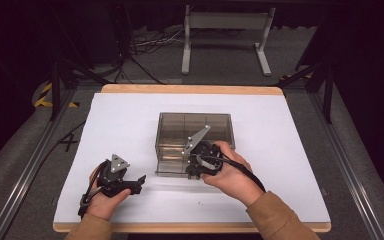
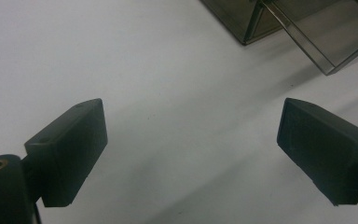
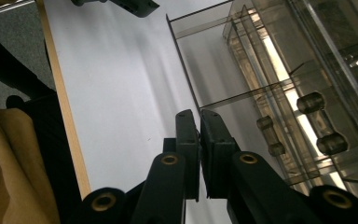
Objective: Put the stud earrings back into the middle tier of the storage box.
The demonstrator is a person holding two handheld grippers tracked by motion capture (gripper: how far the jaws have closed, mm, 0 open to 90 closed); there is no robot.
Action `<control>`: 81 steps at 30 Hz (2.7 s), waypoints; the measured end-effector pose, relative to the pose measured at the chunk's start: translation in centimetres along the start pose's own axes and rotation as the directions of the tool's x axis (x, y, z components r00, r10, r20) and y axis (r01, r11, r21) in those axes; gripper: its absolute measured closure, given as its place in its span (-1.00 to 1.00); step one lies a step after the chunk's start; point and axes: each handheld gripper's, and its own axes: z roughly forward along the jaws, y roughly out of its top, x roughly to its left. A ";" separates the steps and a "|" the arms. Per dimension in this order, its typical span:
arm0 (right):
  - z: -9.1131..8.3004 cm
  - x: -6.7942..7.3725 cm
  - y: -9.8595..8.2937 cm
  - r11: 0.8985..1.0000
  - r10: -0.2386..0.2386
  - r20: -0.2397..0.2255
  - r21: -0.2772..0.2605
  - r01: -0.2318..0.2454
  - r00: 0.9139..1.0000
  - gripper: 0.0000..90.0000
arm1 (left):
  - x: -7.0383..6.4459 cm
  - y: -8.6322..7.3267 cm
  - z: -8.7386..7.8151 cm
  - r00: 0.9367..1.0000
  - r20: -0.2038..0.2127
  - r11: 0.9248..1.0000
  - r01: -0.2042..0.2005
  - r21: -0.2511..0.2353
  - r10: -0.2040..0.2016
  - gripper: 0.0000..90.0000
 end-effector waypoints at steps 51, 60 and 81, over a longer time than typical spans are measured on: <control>3.7 -3.2 0.5 0.992 0.074 0.043 0.103 -0.078 0.996 0.93 | 0.0 0.0 0.0 1.000 0.004 1.000 -0.002 0.002 0.002 -0.79; 4.2 -3.3 0.4 0.990 0.072 0.036 0.123 -0.076 0.997 0.93 | 0.0 0.0 0.0 1.000 0.003 1.000 -0.002 0.000 0.002 -0.79; 4.1 -3.2 0.1 0.993 0.049 0.056 0.104 -0.055 0.997 0.77 | 0.0 0.0 0.0 1.000 0.004 1.000 -0.003 0.003 0.003 -0.79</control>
